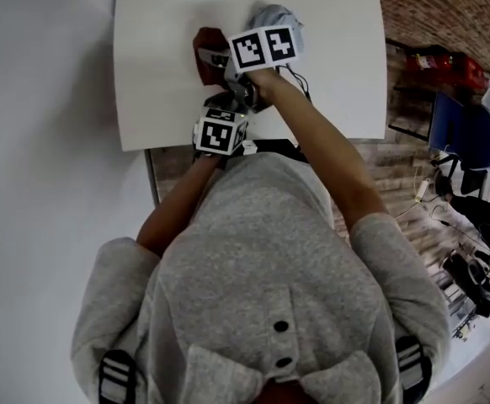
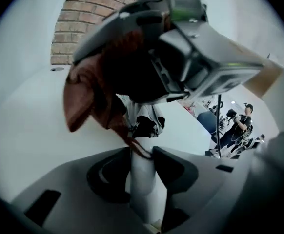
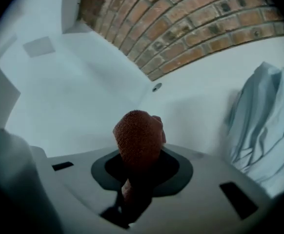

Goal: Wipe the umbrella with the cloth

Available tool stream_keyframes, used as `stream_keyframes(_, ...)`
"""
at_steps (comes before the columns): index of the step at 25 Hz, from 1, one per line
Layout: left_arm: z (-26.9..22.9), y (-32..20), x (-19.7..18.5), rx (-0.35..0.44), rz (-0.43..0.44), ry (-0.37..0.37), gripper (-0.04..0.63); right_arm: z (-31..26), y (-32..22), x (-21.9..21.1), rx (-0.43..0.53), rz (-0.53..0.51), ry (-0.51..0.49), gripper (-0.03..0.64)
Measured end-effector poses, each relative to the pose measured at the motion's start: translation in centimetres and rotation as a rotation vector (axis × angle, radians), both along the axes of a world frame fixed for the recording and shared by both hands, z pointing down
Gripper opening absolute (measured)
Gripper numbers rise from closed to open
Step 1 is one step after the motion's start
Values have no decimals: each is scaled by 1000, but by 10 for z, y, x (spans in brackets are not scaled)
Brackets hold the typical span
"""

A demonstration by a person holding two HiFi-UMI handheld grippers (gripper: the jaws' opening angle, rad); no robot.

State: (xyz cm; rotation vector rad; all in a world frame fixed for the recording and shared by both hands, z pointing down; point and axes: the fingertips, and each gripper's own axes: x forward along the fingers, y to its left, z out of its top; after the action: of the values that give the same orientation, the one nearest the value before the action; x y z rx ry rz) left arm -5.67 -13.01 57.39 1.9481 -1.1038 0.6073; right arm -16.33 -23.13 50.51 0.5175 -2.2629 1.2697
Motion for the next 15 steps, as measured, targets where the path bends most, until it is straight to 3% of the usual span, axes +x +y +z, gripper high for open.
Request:
stream_keyframes(3, -3, -4, 2, 3, 4, 3, 153, 24, -23, 24, 44, -18, 245, 98)
stream_keyframes(10, 2, 0, 1, -5, -1, 14, 153, 48, -40, 57, 360, -328, 783, 98)
stream_keyframes(15, 2, -1, -4, -4, -5, 7, 153, 40, -71, 64, 595, -457, 966, 98)
